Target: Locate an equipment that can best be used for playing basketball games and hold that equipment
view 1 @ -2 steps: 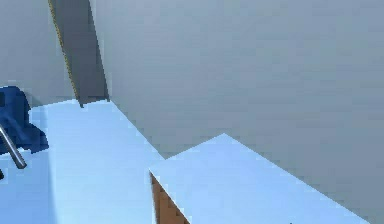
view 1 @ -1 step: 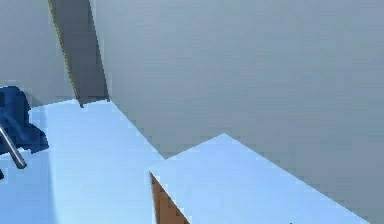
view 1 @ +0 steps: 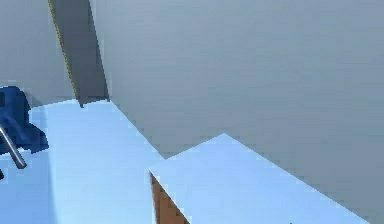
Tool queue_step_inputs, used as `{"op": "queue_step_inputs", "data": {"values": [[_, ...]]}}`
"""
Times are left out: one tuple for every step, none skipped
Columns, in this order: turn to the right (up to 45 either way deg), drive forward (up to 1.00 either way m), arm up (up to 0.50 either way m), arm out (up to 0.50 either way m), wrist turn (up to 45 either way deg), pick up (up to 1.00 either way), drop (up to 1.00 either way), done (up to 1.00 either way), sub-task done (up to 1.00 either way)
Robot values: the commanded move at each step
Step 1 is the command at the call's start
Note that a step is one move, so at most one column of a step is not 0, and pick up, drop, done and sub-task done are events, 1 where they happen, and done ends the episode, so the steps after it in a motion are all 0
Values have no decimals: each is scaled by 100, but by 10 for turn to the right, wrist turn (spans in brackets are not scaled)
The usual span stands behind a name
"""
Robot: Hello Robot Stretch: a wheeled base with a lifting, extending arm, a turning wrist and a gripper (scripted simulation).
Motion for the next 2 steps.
{"op": "queue_step_inputs", "data": {"values": [[0, 0, 0, 32, 0, 0, 0, 0, 0], [0, 0, 0, 0, 450, 0, 0, 0, 0]]}}
